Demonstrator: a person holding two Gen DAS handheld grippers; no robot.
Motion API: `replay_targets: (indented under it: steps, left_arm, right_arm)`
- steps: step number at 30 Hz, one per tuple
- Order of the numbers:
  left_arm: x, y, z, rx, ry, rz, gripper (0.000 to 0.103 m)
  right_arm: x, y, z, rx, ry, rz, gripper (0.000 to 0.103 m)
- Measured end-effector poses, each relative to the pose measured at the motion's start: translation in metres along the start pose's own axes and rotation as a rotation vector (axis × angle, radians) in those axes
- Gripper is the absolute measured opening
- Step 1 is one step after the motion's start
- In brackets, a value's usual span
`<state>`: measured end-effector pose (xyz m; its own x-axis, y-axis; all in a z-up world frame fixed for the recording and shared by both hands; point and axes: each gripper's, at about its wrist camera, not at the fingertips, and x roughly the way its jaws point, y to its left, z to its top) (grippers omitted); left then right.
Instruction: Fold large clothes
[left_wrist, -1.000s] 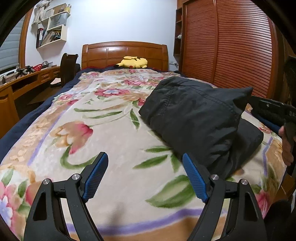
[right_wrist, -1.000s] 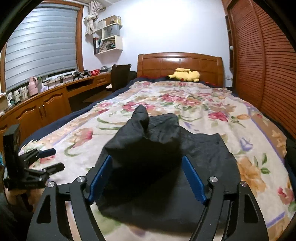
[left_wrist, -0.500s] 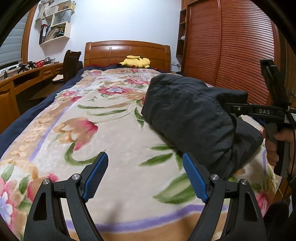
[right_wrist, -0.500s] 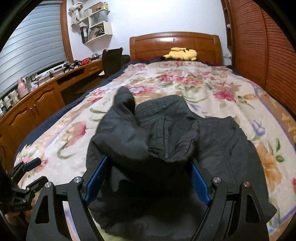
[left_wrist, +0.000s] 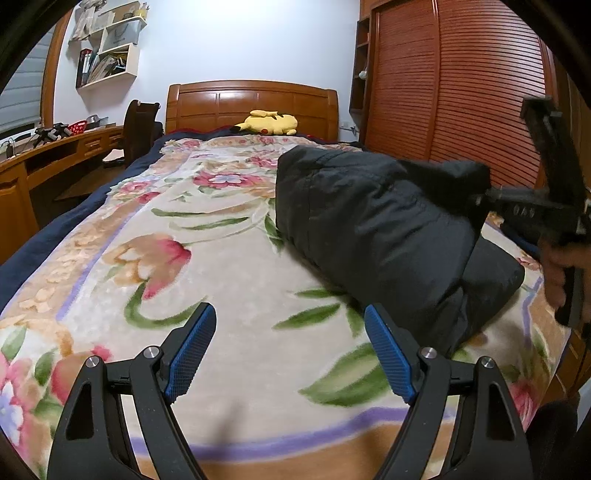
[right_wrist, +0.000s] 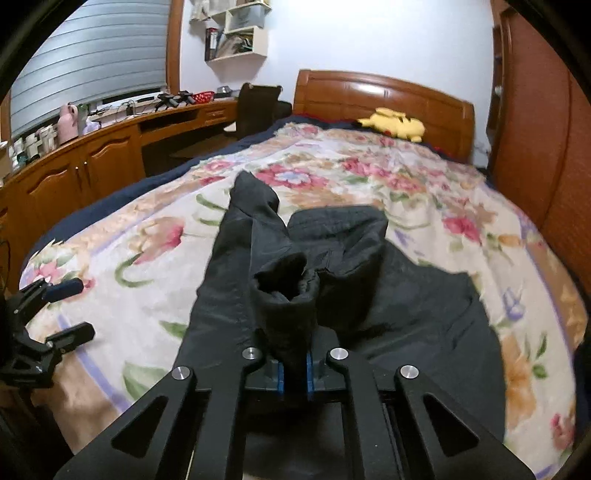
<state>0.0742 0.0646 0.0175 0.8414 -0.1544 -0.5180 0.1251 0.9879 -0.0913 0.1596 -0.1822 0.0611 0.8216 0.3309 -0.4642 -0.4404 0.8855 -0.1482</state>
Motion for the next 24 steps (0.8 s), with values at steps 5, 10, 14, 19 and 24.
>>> replay_targets:
  steps: [5, 10, 14, 19, 24]
  left_arm:
    - [0.003, -0.003, 0.001, 0.005, 0.002, -0.005, 0.083]
    - [0.006, -0.008, 0.001, 0.017, 0.007, -0.01, 0.083]
    - [0.006, -0.01, 0.001, 0.016, 0.004, -0.015, 0.083]
    - [0.004, -0.013, 0.002, 0.021, -0.003, -0.028, 0.083]
    - [0.005, -0.014, 0.002, 0.018, -0.003, -0.033, 0.083]
  right_arm:
    - [-0.034, -0.008, 0.006, -0.048, -0.075, -0.063, 0.004]
    - [-0.07, -0.028, -0.005, -0.072, -0.13, -0.174, 0.003]
    - [-0.089, -0.065, -0.029, 0.001, -0.12, -0.203, 0.003]
    - [-0.088, -0.116, -0.08, 0.116, -0.037, -0.284, 0.003]
    - [-0.069, -0.137, -0.124, 0.22, 0.075, -0.276, 0.003]
